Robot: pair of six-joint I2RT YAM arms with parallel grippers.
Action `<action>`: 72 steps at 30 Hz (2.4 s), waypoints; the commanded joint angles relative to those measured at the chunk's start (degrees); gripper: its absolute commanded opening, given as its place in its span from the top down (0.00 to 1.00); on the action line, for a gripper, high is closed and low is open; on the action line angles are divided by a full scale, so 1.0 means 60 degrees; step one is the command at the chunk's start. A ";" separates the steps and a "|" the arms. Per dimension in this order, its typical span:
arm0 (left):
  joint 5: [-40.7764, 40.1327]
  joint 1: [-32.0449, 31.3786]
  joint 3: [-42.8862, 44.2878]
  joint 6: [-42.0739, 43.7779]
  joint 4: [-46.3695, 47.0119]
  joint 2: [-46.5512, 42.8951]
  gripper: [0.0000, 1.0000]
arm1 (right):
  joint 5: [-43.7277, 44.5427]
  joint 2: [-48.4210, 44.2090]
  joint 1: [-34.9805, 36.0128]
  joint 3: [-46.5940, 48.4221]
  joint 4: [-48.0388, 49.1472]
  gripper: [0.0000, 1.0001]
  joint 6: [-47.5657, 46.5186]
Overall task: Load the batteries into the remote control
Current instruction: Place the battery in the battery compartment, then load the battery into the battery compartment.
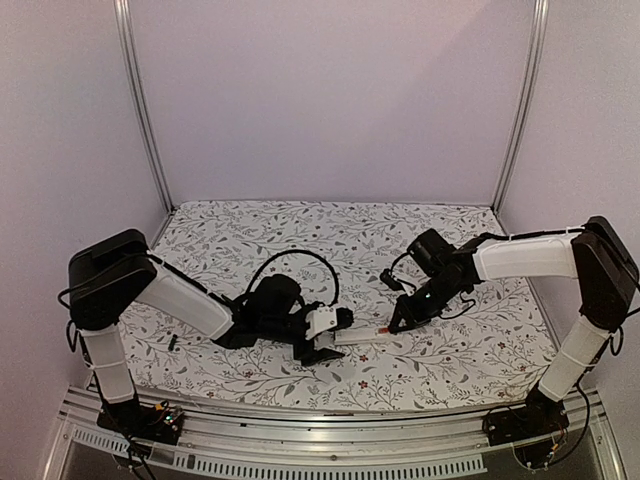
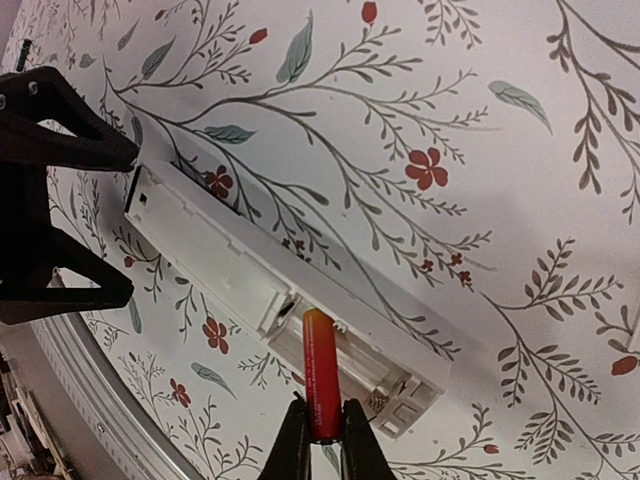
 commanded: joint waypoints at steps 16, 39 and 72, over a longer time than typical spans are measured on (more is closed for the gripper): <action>0.0724 0.0083 0.0250 0.1134 0.0372 0.0789 0.33 | -0.0220 0.0488 -0.0049 0.0409 0.0252 0.86 -0.0570; 0.1557 0.0524 0.0153 0.1697 0.0096 0.0622 0.33 | 0.0863 0.0773 -0.0049 0.2253 -0.1637 0.49 -0.2958; 0.0771 0.0662 -0.0075 0.2130 0.0545 0.0750 0.40 | 0.0027 0.1894 -0.0027 0.1675 -0.0888 0.77 -0.7450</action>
